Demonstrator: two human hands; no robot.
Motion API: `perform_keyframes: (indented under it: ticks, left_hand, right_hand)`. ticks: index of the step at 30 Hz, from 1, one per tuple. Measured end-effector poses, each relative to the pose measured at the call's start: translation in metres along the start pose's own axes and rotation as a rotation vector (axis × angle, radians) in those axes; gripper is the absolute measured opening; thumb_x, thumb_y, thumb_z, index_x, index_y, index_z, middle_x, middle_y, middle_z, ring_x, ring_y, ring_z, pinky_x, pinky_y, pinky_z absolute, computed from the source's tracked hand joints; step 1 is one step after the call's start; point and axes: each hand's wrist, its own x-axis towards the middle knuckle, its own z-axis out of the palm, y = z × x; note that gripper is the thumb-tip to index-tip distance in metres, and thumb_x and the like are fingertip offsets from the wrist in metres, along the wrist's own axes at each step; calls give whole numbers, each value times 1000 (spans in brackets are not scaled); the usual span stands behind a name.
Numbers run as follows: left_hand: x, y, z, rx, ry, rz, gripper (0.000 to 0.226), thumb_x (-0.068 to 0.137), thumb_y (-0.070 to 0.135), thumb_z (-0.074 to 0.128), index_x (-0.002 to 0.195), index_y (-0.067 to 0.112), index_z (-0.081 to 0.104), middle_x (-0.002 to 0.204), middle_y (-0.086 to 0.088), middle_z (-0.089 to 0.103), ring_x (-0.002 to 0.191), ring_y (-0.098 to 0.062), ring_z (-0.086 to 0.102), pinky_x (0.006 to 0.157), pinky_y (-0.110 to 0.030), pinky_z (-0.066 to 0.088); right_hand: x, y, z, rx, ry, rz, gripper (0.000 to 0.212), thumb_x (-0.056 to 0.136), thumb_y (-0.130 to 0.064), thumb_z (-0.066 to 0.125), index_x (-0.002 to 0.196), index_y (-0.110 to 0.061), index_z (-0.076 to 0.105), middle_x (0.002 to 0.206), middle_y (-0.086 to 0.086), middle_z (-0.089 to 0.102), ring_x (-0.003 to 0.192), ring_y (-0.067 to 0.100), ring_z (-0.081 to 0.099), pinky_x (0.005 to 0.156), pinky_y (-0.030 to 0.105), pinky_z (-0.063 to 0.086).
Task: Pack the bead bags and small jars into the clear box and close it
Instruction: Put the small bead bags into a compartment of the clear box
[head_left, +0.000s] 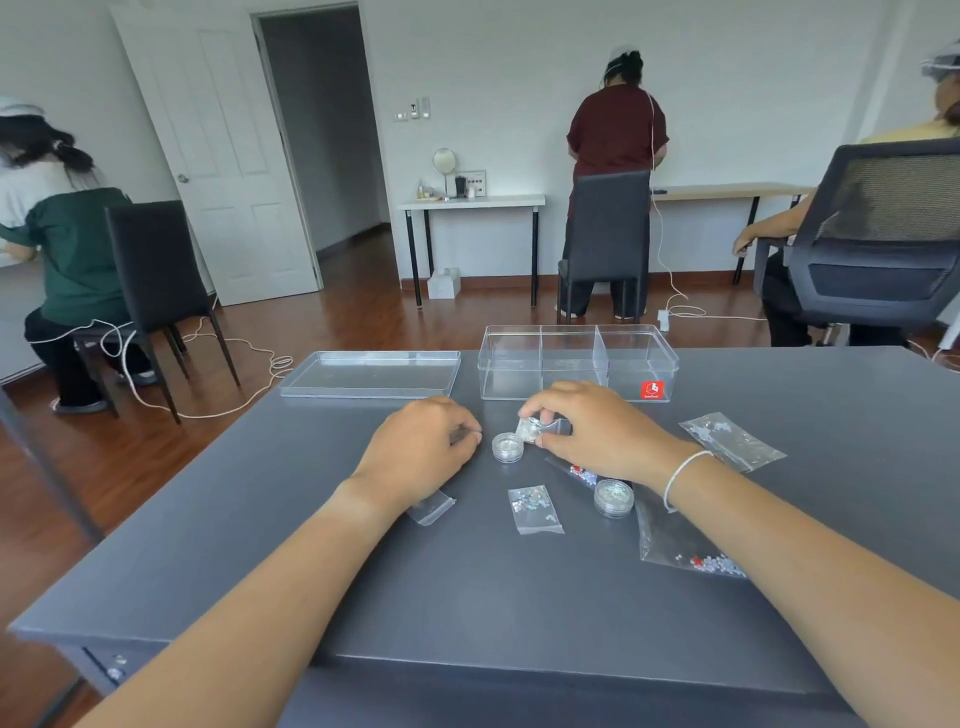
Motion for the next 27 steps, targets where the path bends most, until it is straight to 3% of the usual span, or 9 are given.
perform_keyframes:
  ticks: [4,8,11,15,20,23,27]
  left_hand:
    - [1,3,-2,-42,64,-22,17,87,24,51,87,22,67,90,6,61,83,-20,59,73,-30,49]
    - [11,7,-7,-127,173,-13,15,85,21,52,82,21,66,88,4,65,84,-20,58,72,-29,46]
    - [26,10,-11,-180,246,7,13,83,17,54,87,19,66,96,1,67,81,-19,58,74,-29,47]
    - [53,15,-13,-303,272,52,19,83,7,51,90,15,66,92,0,60,73,-16,62,53,-15,43]
    - [84,23,-8,-353,279,55,26,84,3,47,98,12,68,92,0,55,60,10,57,60,0,39]
    - [99,22,-4,-315,234,44,29,86,2,47,104,11,67,102,-8,61,75,-5,59,67,-3,37]
    - [112,18,2,-242,168,8,31,86,3,45,107,12,66,113,-8,65,98,-19,59,83,-19,39]
  right_hand:
    - [1,1,0,34,27,-5,22,86,-11,54,104,-23,60,96,-3,53,87,12,44,69,20,27]
    - [-1,2,-4,147,63,-2,29,86,-1,47,100,-23,60,82,-8,52,76,10,48,68,21,37]
    - [-1,5,-9,244,131,-1,25,86,-2,50,96,-23,59,76,-15,50,72,-2,49,65,7,36]
    - [-2,9,-15,371,247,-14,25,85,-1,54,83,-26,59,77,-13,49,63,-14,47,60,-1,35]
    - [-2,11,-19,428,335,-2,26,86,-4,54,81,-28,61,82,-15,52,69,-1,51,61,9,39]
    - [-2,12,-18,437,349,7,24,88,-4,52,84,-25,63,83,-18,51,77,4,54,61,14,41]
    - [-1,11,-16,438,402,3,23,88,-1,51,87,-18,66,86,-15,55,78,-7,55,63,0,38]
